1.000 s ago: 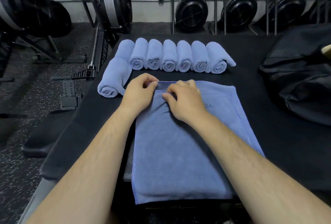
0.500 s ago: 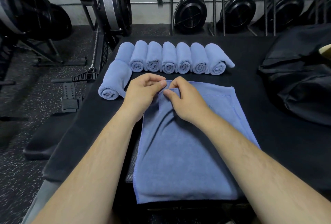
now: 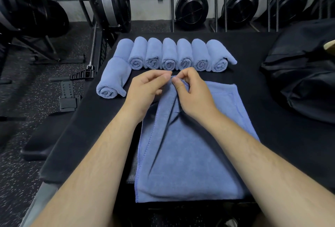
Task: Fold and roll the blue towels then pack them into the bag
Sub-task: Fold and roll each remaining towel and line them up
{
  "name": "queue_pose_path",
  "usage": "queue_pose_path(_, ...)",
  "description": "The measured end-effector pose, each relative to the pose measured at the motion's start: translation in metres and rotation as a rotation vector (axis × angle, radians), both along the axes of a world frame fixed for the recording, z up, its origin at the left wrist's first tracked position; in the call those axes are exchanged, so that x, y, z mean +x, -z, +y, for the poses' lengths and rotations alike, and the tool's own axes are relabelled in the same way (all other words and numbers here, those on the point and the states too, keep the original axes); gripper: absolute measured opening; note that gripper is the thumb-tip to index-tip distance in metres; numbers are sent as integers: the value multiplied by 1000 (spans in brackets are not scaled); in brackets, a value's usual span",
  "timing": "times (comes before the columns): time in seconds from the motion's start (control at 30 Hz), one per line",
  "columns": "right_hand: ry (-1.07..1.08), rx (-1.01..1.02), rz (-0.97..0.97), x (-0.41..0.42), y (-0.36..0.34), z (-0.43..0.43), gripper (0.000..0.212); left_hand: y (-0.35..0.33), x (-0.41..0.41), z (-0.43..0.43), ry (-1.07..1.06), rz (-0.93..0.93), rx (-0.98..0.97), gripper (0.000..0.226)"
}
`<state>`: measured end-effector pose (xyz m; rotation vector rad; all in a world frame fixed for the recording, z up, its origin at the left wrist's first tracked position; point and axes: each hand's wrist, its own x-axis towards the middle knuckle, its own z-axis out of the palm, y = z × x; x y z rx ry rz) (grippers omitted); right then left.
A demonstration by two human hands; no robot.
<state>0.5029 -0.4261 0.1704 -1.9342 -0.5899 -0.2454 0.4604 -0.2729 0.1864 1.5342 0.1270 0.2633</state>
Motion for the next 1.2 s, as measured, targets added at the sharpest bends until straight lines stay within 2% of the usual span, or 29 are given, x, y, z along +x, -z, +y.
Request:
queue_pose_path(0.17,-52,-21,72,8,-1,-2,17,-1,-1,2,-59,-50,174,18)
queue_pose_path(0.23,-105,-118,102,16,-1,-10,32,-3,-2,6,-75,-44,235,20)
queue_pose_path(0.3,-104,-322,31,24,-1,-21,46,-4,-4,10,-70,-28,280,23)
queue_pose_path(0.37,-80,-431,-33,26,-4,-28,36,-7,-6,11,-34,-11,295,21)
queue_pose_path(0.43,-111,-403,-75,27,-7,-30,21,-9,-7,10,-29,-8,307,19)
queue_pose_path(0.53,-135,-493,-162,29,-10,-31,22,-11,-6,9,-116,-17,343,20)
queue_pose_path(0.77,3,-865,-66,45,-9,-64,24,-11,-3,27,-360,66,289,15)
queue_pose_path(0.87,100,-956,31,52,-11,-80,26,-7,-2,34,-427,107,274,14)
queue_pose_path(1.03,173,-967,198,55,-18,-99,36,-7,-3,31,-451,98,182,16)
queue_pose_path(1.2,-8,-500,498,39,-35,-86,43,-12,-3,12,-332,79,183,29)
